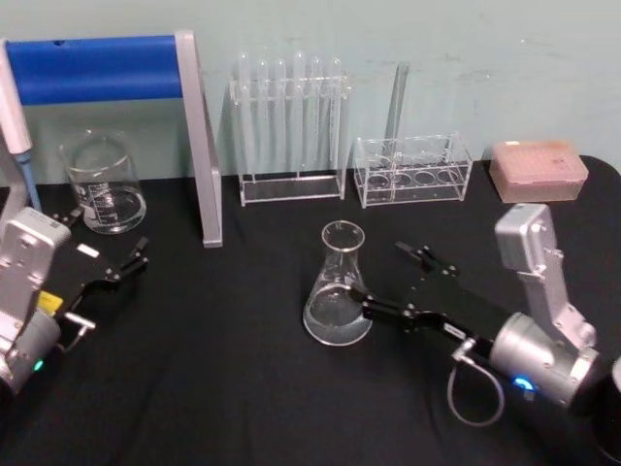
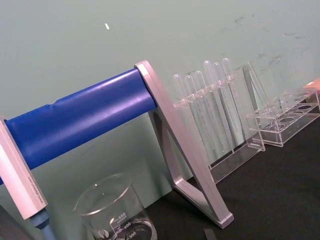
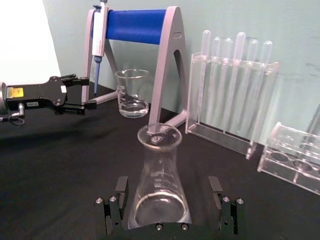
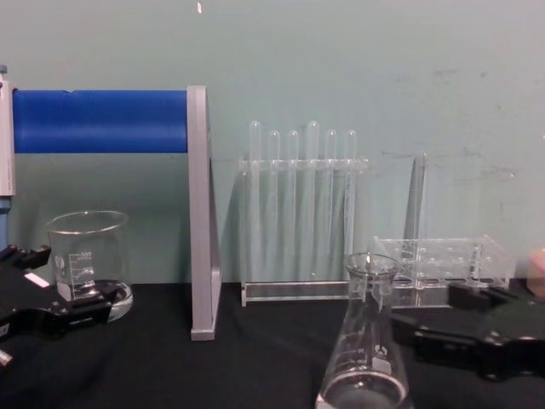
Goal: Grasp the erlenmeyer flask with one hand, shake it three times, then place it back.
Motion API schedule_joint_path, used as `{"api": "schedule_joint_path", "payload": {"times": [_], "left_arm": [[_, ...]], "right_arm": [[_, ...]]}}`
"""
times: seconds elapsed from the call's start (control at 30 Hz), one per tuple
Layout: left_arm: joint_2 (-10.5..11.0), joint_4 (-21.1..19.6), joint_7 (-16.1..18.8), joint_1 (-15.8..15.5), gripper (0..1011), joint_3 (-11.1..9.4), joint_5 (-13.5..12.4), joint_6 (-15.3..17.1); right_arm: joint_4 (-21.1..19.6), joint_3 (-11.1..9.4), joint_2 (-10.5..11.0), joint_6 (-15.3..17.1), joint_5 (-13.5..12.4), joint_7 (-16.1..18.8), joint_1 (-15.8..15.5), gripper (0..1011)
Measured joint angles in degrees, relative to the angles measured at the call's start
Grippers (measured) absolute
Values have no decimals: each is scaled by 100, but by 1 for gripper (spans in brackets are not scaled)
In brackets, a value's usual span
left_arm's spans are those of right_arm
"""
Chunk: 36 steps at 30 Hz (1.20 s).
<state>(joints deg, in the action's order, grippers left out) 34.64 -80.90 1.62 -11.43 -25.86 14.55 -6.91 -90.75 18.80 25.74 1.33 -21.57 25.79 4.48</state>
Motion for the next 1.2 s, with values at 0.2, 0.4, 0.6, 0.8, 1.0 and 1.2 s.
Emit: {"api": "schedule_joint_path", "payload": {"times": [0.2,0.4,0.6,0.8,1.0,1.2], "left_arm": [[0,0,0,0,1001,0,0,0],[0,0,0,0,1001,0,0,0],[0,0,0,0,1001,0,0,0],[0,0,0,0,1001,0,0,0],[0,0,0,0,1001,0,0,0],[0,0,0,0,1001,0,0,0]], "right_arm": [[-120,-217,191,-19,-87,-118,-170,1000],[29,-428,116,-42,-49,-468,-122,1000],[268,-538,-73,-169,207,-801,33,1000],[664,-574,-386,-442,558,-1119,279,1000],[1006,-575,-635,-701,799,-1303,448,1000],[1397,-531,-892,-938,1119,-1516,615,1000]]}}
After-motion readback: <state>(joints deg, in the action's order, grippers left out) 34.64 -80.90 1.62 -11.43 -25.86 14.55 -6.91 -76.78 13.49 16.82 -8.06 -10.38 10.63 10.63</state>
